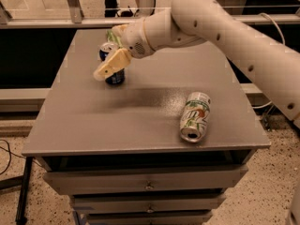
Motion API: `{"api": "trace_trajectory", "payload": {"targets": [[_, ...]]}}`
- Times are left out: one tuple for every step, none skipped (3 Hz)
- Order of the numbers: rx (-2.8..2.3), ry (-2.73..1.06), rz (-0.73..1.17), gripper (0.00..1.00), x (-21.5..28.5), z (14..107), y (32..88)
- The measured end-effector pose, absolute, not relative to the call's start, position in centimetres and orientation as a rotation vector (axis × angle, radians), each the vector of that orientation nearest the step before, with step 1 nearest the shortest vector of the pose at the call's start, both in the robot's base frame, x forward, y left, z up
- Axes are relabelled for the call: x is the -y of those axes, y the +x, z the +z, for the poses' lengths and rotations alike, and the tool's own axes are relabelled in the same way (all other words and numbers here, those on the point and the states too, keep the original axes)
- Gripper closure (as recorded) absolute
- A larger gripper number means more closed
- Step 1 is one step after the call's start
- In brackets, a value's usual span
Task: Pick pepsi can
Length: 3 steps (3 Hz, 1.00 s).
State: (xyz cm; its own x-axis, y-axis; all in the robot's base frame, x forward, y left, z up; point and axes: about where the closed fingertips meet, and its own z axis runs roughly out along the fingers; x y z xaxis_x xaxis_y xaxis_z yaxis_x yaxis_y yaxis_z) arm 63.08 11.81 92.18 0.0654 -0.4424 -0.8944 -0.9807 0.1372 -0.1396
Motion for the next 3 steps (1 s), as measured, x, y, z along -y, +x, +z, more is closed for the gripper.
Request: {"api": "trace_trajectory", "payload": {"targets": [[-1.503,-1.396,0.774,0.0,-12.4,91.1,64.6],[-1.504,-1.36,0.796,0.0,-12.6,89.9,65.2],[-1.51,-1.324,0.823,0.0,-12.3,88.7,65.2]]}}
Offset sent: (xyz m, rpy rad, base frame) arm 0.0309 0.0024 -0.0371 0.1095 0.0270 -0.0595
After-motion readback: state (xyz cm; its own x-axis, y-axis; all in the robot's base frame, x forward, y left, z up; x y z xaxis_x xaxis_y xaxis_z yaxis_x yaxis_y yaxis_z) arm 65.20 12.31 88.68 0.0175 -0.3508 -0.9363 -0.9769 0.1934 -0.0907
